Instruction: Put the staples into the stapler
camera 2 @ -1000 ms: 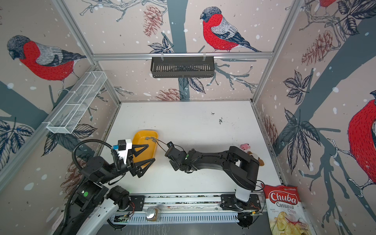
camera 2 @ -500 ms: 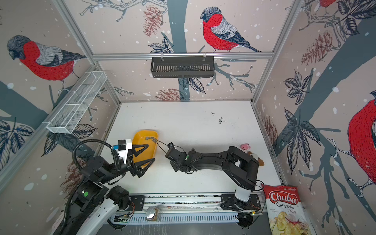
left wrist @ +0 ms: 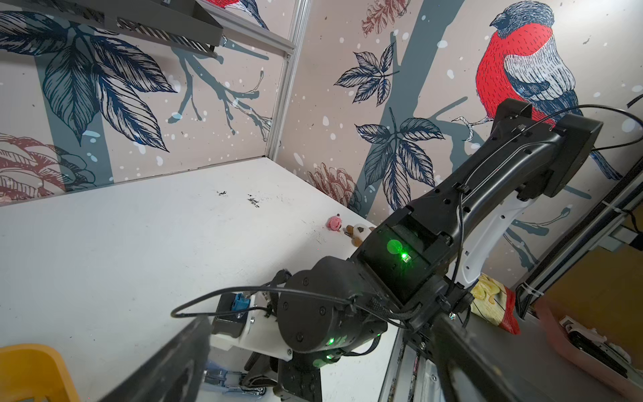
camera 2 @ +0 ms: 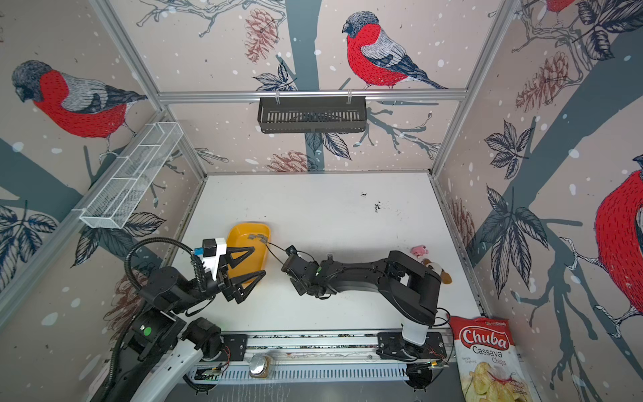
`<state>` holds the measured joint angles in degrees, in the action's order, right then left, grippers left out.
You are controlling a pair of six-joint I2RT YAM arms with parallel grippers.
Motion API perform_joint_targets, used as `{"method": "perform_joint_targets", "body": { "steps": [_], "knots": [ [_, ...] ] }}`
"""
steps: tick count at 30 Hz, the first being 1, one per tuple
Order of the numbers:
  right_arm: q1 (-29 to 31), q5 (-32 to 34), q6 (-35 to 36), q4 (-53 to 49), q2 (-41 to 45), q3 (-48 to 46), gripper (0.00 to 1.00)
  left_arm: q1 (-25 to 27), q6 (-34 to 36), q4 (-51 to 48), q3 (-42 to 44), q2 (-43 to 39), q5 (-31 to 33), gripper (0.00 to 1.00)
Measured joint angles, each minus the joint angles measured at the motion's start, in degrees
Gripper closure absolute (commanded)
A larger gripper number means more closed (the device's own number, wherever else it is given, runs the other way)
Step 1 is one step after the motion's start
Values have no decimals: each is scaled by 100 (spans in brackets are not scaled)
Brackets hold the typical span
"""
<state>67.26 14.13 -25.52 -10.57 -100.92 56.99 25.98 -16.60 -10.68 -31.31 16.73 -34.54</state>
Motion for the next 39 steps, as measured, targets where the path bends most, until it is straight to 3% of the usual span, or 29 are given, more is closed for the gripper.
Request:
{"method": "perform_joint_targets", "body": {
  "steps": [19, 31, 39],
  "knots": [
    [-74, -66, -129, 70, 125, -11, 75, -4, -13, 0, 7, 52, -4, 2],
    [-234, -157, -199, 422, 837, -428, 75, -9, -57, 2, 11, 177, -2, 2],
    [-428, 116, -590, 597, 1956, -1425, 59, -9, -61, 7, -24, 833, 9, 2]
  ]
}}
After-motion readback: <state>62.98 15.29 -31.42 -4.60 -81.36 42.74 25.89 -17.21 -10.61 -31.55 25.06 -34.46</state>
